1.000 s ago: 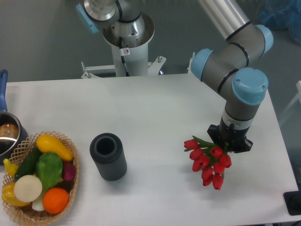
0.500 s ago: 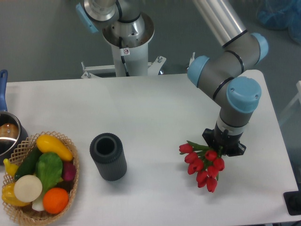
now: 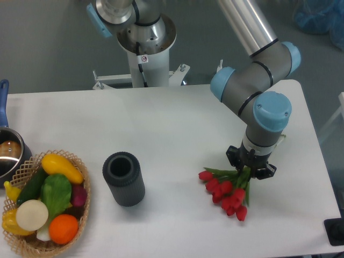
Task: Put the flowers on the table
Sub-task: 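Open the gripper to release the tulip stems, then raise the open gripper up away from the tulips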
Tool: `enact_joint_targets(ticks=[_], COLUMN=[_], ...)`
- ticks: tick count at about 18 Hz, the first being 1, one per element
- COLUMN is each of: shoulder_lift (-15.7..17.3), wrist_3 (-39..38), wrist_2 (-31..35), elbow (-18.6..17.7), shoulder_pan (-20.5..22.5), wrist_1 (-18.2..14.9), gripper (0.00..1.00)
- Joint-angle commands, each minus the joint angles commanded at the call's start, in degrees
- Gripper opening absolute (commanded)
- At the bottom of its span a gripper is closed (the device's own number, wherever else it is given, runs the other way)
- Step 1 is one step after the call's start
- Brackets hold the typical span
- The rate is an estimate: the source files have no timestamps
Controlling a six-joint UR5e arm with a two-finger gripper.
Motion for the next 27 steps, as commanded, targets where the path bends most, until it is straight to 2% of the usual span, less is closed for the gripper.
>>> enact_joint_targets(ticks=[1, 2, 8, 14, 16, 20, 21, 25, 27], shoulder_lift=[0.0, 0.0, 1.5, 4.7, 4.9, 3.7, 3.3, 2.9, 2.9], wrist_3=[0.0, 0.1, 0.2, 0.8, 0.8, 2.3, 2.4, 5.6, 8.2], wrist_2=[0.0, 0.3, 0.2, -0.1, -0.1, 0.0, 0.1, 0.3, 0.8], elbow=[0.0, 0.0, 0.4, 1.1, 3.1, 11.1, 12.6, 14.4, 15.2], shoulder_pan=[-0.1, -0.1, 0.1, 1.1, 1.3, 1.6, 1.7, 3.5, 4.5], wrist_1=[0.1, 0.1, 1.9, 0.0, -2.2, -12.7, -14.2, -15.3, -17.6], gripper=[0.96, 1.0, 1.0, 1.0, 1.0, 1.0, 1.0, 1.0, 1.0])
